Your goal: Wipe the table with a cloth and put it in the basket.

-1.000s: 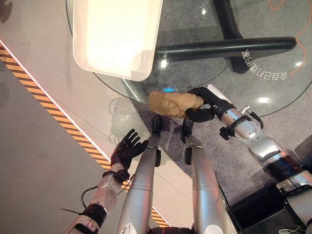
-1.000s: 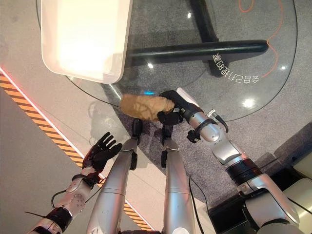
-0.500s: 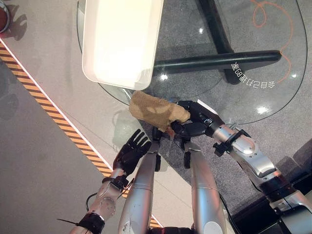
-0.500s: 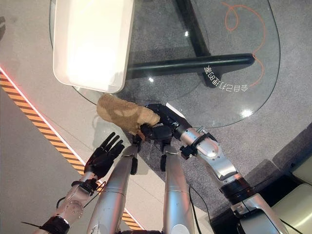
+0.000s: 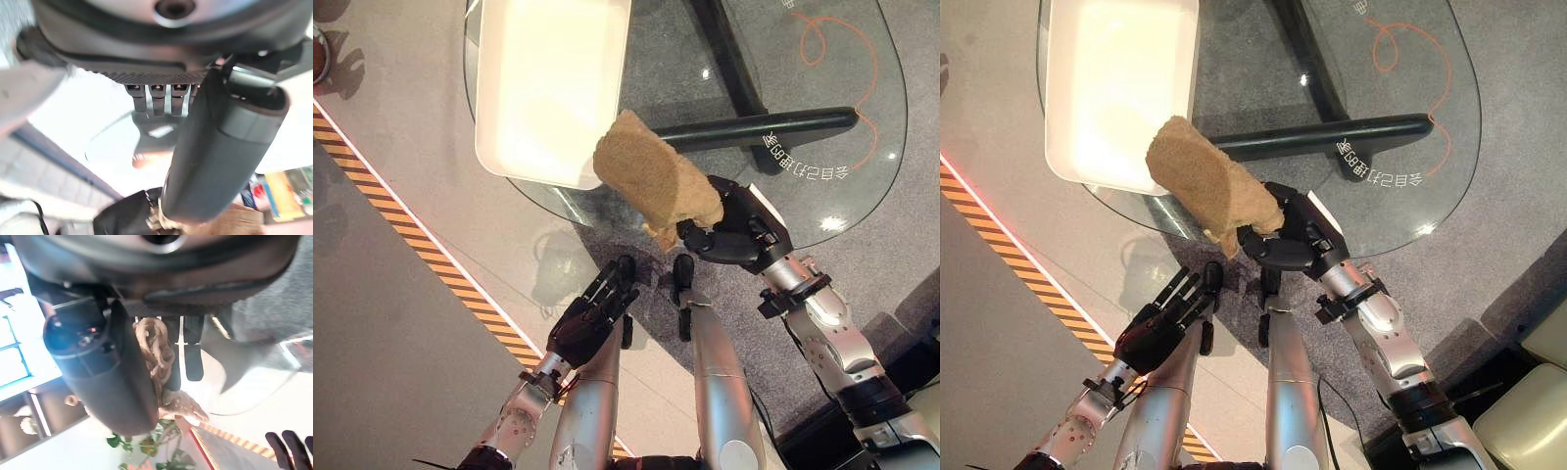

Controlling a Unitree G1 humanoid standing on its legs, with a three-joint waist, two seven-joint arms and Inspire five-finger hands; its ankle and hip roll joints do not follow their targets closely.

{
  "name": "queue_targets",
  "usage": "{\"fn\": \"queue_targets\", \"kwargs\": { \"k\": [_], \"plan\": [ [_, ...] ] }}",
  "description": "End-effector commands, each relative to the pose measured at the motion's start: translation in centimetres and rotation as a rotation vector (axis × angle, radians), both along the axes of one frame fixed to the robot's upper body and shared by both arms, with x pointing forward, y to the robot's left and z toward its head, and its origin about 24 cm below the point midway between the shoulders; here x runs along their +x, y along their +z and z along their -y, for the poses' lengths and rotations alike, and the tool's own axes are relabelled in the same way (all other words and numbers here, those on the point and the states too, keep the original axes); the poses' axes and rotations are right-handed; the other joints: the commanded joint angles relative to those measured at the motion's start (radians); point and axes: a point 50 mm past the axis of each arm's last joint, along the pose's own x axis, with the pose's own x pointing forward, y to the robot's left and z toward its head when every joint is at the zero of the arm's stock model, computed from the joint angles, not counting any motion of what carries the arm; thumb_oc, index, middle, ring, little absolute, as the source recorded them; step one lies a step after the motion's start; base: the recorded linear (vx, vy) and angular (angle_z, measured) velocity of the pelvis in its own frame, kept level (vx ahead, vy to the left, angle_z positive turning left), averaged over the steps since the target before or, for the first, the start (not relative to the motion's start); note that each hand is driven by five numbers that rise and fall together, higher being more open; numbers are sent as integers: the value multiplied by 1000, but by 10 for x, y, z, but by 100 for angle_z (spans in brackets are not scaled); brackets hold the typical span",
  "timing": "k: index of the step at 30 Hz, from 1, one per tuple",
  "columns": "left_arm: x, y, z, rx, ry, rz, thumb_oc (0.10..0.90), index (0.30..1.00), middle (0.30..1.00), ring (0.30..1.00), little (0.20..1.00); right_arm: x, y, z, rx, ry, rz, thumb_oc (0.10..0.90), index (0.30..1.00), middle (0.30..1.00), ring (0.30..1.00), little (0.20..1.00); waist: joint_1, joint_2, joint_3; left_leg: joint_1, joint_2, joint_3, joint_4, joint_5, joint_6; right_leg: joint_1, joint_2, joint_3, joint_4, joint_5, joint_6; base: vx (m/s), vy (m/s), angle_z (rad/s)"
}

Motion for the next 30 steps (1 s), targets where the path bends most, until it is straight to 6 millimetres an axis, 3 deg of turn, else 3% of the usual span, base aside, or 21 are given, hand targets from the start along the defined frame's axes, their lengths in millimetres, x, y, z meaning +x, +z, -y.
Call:
{"fn": "queue_targets", "kwargs": {
  "k": [1,10,16,23,30],
  "plan": [
    [-25,17,8,-170,-97,155,800,900,900,900,900,-38,67,-10,158,127,408,100,300,300,300,200,17,21,-27,39,20,65,71,-103,58,61,57,-13,-90,67,-11,1,-5,-5],
    [-11,52,21,-321,-161,332,800,900,900,900,900,-43,68,-16,178,181,422,100,300,300,300,200,4,3,-27,28,26,75,82,-108,60,53,59,-4,-93,79,-10,5,-1,-3],
    [1,72,23,-328,-161,380,800,900,900,900,900,-46,67,-25,159,248,415,100,300,300,300,200,0,-8,-27,22,29,76,83,-104,59,51,60,1,-98,86,-7,5,-2,-1],
    [21,93,20,-190,-130,415,800,900,900,900,900,-49,61,-44,26,383,378,100,300,300,300,200,1,-19,-27,15,27,71,90,-99,59,46,59,2,-96,90,-3,0,0,0],
    [41,107,5,-47,-19,424,800,900,900,900,900,-47,61,-48,-49,495,363,100,300,300,300,200,4,-23,-27,2,26,63,111,-100,56,37,58,3,-78,85,-2,0,0,0]
  ]
}}
